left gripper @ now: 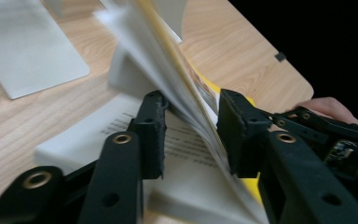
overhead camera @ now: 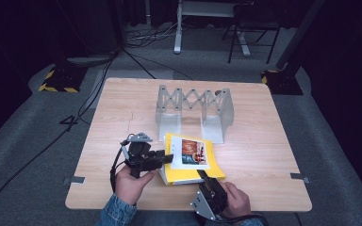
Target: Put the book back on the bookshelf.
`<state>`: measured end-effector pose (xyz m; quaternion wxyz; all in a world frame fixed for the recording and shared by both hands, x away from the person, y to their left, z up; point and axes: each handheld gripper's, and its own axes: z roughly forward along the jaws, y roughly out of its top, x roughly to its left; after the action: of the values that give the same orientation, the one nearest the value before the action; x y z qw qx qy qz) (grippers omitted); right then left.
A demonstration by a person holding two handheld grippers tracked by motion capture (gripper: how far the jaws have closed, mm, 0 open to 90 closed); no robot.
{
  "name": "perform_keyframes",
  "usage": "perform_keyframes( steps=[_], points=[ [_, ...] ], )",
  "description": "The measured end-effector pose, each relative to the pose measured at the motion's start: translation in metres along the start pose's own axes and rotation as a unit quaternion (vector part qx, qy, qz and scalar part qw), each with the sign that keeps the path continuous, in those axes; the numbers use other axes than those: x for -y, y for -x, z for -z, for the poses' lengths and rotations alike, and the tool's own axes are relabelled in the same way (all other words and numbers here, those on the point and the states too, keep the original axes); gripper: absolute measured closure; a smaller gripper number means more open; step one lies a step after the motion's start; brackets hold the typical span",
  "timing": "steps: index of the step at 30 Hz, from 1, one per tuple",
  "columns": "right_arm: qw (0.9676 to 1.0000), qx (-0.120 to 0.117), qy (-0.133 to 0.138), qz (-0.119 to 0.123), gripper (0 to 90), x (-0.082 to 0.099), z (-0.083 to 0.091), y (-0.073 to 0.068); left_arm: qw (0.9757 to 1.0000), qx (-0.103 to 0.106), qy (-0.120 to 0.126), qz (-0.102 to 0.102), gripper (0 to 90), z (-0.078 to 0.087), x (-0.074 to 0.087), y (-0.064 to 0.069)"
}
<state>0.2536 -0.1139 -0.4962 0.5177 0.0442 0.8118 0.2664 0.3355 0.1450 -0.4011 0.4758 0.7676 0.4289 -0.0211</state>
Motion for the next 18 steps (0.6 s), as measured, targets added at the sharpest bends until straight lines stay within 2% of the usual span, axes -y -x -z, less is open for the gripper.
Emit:
perform_keyframes(
  steps=[1, 3, 5, 6, 7, 9, 10, 11, 12, 13, 15, 18],
  points=[
    [1.0000, 0.000, 0.001, -0.004, 75.7, -0.001, 0.002, 0.002, 1.0000, -0.003, 0.005, 0.004, 60.2, 0.003, 0.000, -0.002],
    [0.9999, -0.004, 0.004, -0.012, 75.9, -0.002, 0.005, 0.008, 0.9996, 0.013, 0.016, 0.017, 57.5, 0.009, 0.002, -0.008],
    [0.9997, -0.012, 0.005, -0.019, 75.9, -0.002, 0.006, 0.013, 0.9993, 0.012, 0.028, 0.023, 56.5, 0.013, 0.004, -0.009],
    [0.9995, -0.016, 0.002, -0.028, 75.9, -0.003, 0.007, 0.015, 0.9993, 0.012, 0.028, 0.023, 56.7, 0.013, 0.004, -0.009],
    [0.9992, -0.015, 0.003, -0.036, 76.0, -0.003, 0.008, 0.017, 0.9986, 0.013, 0.045, 0.024, 56.5, 0.020, 0.005, -0.011],
    [0.9990, -0.018, 0.003, -0.040, 76.0, -0.003, 0.008, 0.020, 0.9982, 0.011, 0.054, 0.024, 55.6, 0.023, 0.005, -0.012],
    [0.9986, -0.021, 0.003, -0.048, 75.9, -0.003, 0.009, 0.023, 0.9975, 0.010, 0.064, 0.027, 55.6, 0.027, 0.006, -0.012],
    [0.9973, -0.021, 0.004, -0.070, 75.9, -0.002, 0.010, 0.030, 0.9964, 0.006, 0.079, 0.028, 55.6, 0.034, 0.007, -0.015],
    [0.9962, -0.023, 0.005, -0.084, 76.0, -0.001, 0.011, 0.034, 0.9964, 0.006, 0.079, 0.028, 55.6, 0.034, 0.007, -0.015],
    [0.9962, -0.023, 0.005, -0.084, 76.0, -0.001, 0.011, 0.034, 0.9961, 0.001, 0.084, 0.027, 55.6, 0.037, 0.008, -0.017],
    [0.9940, -0.023, 0.008, -0.107, 76.0, 0.001, 0.012, 0.043, 0.9949, -0.013, 0.095, 0.032, 55.3, 0.044, 0.011, -0.022],
    [0.9908, -0.015, 0.012, -0.134, 76.1, 0.004, 0.017, 0.057, 0.9939, -0.040, 0.097, 0.035, 55.0, 0.049, 0.015, -0.029]
  ],
)
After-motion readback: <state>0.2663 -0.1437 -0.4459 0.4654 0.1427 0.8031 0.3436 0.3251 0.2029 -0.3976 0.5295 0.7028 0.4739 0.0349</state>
